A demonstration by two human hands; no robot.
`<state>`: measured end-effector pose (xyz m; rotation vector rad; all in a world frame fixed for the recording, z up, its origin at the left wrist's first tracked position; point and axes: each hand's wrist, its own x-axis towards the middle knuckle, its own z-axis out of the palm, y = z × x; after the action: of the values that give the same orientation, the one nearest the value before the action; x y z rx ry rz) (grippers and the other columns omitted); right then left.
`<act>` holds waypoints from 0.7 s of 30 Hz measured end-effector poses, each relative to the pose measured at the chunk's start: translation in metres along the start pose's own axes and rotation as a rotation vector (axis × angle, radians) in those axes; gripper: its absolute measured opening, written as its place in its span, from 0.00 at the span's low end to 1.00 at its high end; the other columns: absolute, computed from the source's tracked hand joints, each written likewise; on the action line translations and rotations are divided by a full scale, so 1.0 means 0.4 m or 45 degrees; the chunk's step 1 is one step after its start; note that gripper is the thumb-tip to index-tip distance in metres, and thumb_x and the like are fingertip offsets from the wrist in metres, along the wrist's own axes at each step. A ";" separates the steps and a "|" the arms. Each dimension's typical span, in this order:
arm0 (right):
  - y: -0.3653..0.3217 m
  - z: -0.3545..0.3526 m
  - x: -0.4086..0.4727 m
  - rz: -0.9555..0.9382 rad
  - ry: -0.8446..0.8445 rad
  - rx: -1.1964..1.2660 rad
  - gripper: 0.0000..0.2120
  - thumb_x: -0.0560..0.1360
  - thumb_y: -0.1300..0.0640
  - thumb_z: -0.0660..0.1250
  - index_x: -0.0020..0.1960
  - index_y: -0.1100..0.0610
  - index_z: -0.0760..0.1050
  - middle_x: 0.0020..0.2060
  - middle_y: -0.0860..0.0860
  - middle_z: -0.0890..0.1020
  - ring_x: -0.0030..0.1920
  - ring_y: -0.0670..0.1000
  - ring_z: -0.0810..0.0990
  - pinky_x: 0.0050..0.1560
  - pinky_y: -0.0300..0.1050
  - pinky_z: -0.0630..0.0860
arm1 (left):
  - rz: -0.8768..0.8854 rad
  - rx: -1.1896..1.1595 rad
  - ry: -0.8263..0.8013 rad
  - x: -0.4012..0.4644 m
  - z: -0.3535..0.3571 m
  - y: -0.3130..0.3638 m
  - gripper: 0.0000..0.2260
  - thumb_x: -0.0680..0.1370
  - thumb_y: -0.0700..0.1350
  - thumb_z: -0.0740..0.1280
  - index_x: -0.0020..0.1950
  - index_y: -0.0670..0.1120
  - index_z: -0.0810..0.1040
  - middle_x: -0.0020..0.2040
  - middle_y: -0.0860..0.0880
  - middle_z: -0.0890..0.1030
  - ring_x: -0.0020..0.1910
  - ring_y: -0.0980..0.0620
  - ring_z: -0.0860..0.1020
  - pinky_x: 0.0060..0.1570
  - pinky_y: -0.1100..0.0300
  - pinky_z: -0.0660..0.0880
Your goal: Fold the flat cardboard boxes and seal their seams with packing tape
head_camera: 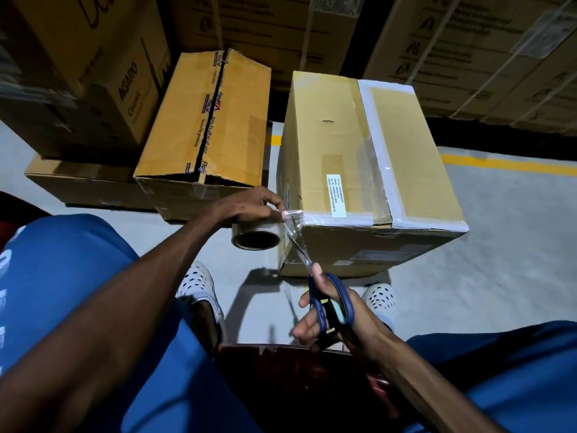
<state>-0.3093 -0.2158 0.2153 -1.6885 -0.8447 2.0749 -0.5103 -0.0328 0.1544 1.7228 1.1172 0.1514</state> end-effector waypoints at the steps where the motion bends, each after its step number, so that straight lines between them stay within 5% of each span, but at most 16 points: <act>1: -0.005 0.007 0.012 -0.012 -0.009 -0.023 0.36 0.69 0.27 0.59 0.52 0.61 0.75 0.38 0.63 0.84 0.37 0.57 0.84 0.39 0.45 0.78 | -0.007 0.011 -0.002 0.000 0.000 0.002 0.04 0.79 0.49 0.69 0.47 0.51 0.83 0.51 0.49 0.81 0.51 0.43 0.79 0.56 0.44 0.76; 12: 0.004 0.059 0.112 -0.168 0.101 0.030 0.28 0.68 0.31 0.68 0.48 0.57 0.75 0.36 0.64 0.85 0.30 0.54 0.81 0.31 0.42 0.74 | -0.082 0.101 -0.012 -0.004 -0.002 0.014 0.09 0.79 0.45 0.68 0.51 0.39 0.83 0.45 0.51 0.82 0.44 0.46 0.80 0.52 0.49 0.77; 14: 0.009 0.066 0.116 -0.177 0.122 0.025 0.30 0.69 0.33 0.68 0.53 0.60 0.77 0.35 0.62 0.84 0.29 0.53 0.81 0.29 0.41 0.73 | -0.079 0.121 -0.017 -0.005 -0.005 0.021 0.10 0.79 0.44 0.68 0.51 0.38 0.83 0.46 0.48 0.83 0.43 0.47 0.79 0.52 0.49 0.77; 21: 0.008 0.057 0.105 -0.148 0.176 -0.070 0.24 0.74 0.38 0.70 0.51 0.60 0.78 0.36 0.62 0.85 0.29 0.52 0.81 0.28 0.40 0.72 | -0.219 0.243 -0.038 -0.025 -0.031 -0.009 0.06 0.79 0.43 0.69 0.53 0.43 0.82 0.49 0.44 0.82 0.46 0.46 0.79 0.54 0.52 0.75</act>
<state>-0.3411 -0.1987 0.1838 -1.7447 -0.9388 1.8518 -0.5251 -0.0314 0.1612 1.7794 1.2855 -0.0901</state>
